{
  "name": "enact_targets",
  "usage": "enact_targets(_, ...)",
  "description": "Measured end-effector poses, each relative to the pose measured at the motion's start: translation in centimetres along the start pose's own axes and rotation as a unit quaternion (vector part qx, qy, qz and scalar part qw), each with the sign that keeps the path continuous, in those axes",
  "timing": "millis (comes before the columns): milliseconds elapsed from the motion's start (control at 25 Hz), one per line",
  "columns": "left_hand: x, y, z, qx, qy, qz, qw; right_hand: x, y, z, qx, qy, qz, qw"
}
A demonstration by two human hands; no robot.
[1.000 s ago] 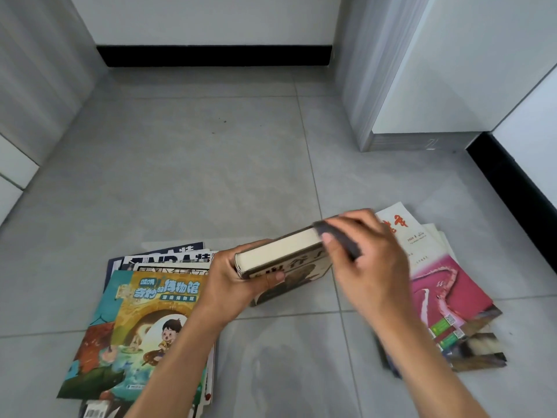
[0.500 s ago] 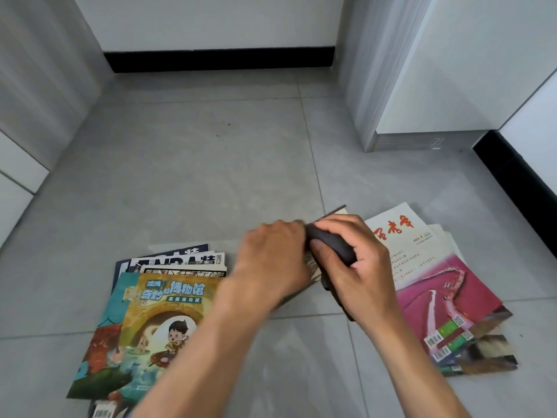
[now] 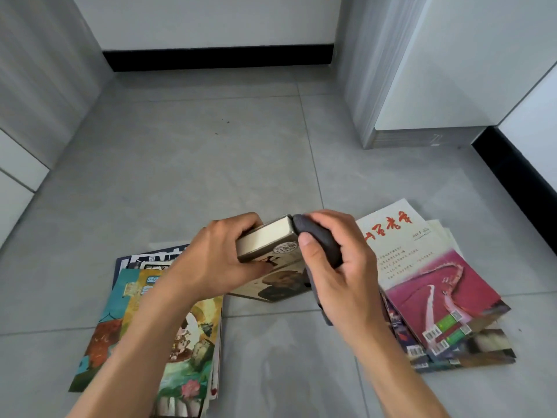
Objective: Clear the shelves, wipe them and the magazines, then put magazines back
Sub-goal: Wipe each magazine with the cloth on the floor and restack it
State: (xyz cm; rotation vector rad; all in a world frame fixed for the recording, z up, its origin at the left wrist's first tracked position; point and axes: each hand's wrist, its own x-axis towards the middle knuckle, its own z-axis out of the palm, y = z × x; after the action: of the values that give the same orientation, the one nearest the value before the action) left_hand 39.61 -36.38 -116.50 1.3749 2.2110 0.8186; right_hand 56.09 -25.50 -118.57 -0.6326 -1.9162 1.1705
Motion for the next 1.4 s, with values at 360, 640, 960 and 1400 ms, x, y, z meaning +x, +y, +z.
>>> enact_targets(360,-0.4,-1.3,-0.9,-0.075,0.011,-0.044,0.996,-2.0,7.9,-2.3,-0.095,-0.071,0.119,0.986)
enact_targets(640,-1.1,-1.8,-1.2,-0.105,0.015,-0.032,0.994,-0.1,0.6,2.3,-0.009,-0.097,-0.022,0.995)
enact_targets(960,-2.2,-3.4,-2.0,-0.173,0.008,-0.076,0.982,-1.6,9.0,-4.4,-0.151,-0.126,0.125,0.972)
enact_targets(1400,-0.1,-1.7,-0.8,-0.083,0.082,-0.004,0.993,-0.5,4.3,-2.8,-0.14,-0.389,0.235,0.879)
